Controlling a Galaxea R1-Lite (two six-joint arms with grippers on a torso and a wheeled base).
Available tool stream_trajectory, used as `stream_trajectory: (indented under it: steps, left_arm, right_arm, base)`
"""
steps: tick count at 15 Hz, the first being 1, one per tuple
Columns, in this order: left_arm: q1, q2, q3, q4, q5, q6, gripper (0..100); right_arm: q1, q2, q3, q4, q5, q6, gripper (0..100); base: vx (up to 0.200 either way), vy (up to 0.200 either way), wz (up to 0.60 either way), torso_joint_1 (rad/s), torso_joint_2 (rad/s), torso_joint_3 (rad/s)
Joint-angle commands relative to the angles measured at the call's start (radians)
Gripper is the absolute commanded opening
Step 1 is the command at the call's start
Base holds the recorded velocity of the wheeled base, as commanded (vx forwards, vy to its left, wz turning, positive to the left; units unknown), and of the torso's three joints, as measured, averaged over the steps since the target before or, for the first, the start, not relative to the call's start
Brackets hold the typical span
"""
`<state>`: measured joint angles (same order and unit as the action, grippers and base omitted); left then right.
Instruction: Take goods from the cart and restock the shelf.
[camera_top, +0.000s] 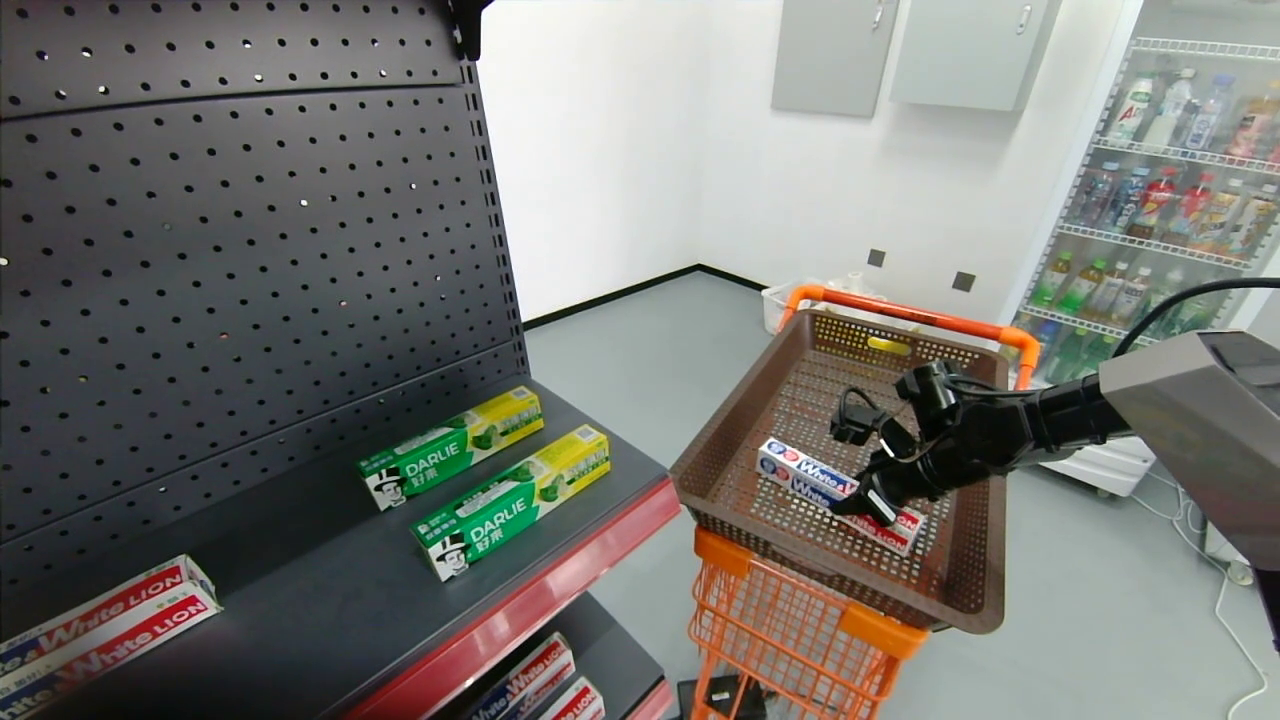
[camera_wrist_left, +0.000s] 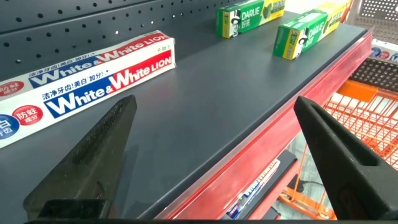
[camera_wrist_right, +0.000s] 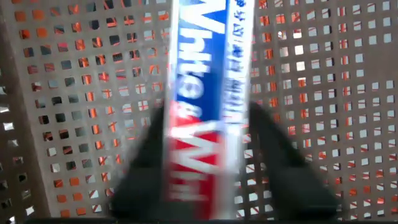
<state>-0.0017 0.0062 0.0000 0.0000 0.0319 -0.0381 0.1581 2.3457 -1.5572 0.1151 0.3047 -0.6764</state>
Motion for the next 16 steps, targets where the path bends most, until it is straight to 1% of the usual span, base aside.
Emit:
stream_trajectory:
  steps: [1, 6, 7, 9, 10, 13, 14, 15, 16]
  left_arm:
    - [0.0, 0.0, 0.0, 0.0, 0.0, 0.0, 100]
    - [0.0, 0.0, 0.0, 0.0, 0.0, 0.0, 100]
    - [0.002, 0.0, 0.0, 0.0, 0.0, 0.0, 100]
    - [0.0, 0.0, 0.0, 0.0, 0.0, 0.0, 100]
    - [0.0, 0.0, 0.0, 0.0, 0.0, 0.0, 100]
    - [0.0, 0.0, 0.0, 0.0, 0.0, 0.0, 100]
    - [0.0, 0.0, 0.0, 0.0, 0.0, 0.0, 100]
    - [0.0, 0.0, 0.0, 0.0, 0.0, 0.0, 100]
    - [0.002, 0.0, 0.0, 0.0, 0.0, 0.0, 100]
  right_arm:
    - [0.0, -0.002, 0.005, 0.0, -0.007, -0.002, 0]
    - [0.011, -0.029, 0.016, 0.003, -0.009, 0.001, 0]
    - [0.011, -0.049, 0.022, 0.021, -0.01, 0.003, 0]
    - [0.009, -0.112, 0.019, 0.12, -0.038, 0.004, 0]
    - [0.008, -0.148, 0.022, 0.147, -0.039, 0.006, 0]
    - [0.024, -0.238, 0.034, 0.161, -0.042, 0.09, 0]
    - [0.026, -0.253, 0.037, 0.163, -0.047, 0.098, 0]
    - [0.029, -0.301, 0.066, 0.172, -0.078, 0.103, 0]
    - [0.031, -0.347, 0.088, 0.198, -0.081, 0.109, 0]
  base:
    - [0.0, 0.0, 0.0, 0.0, 0.0, 0.0]
    - [0.0, 0.0, 0.0, 0.0, 0.0, 0.0]
    - [0.0, 0.0, 0.0, 0.0, 0.0, 0.0]
    - [0.0, 0.0, 0.0, 0.0, 0.0, 0.0]
    - [0.0, 0.0, 0.0, 0.0, 0.0, 0.0]
    - [0.0, 0.0, 0.0, 0.0, 0.0, 0.0]
    - [0.0, 0.0, 0.0, 0.0, 0.0, 0.0]
    - [0.0, 0.0, 0.0, 0.0, 0.0, 0.0]
    - [0.0, 0.0, 0.0, 0.0, 0.0, 0.0]
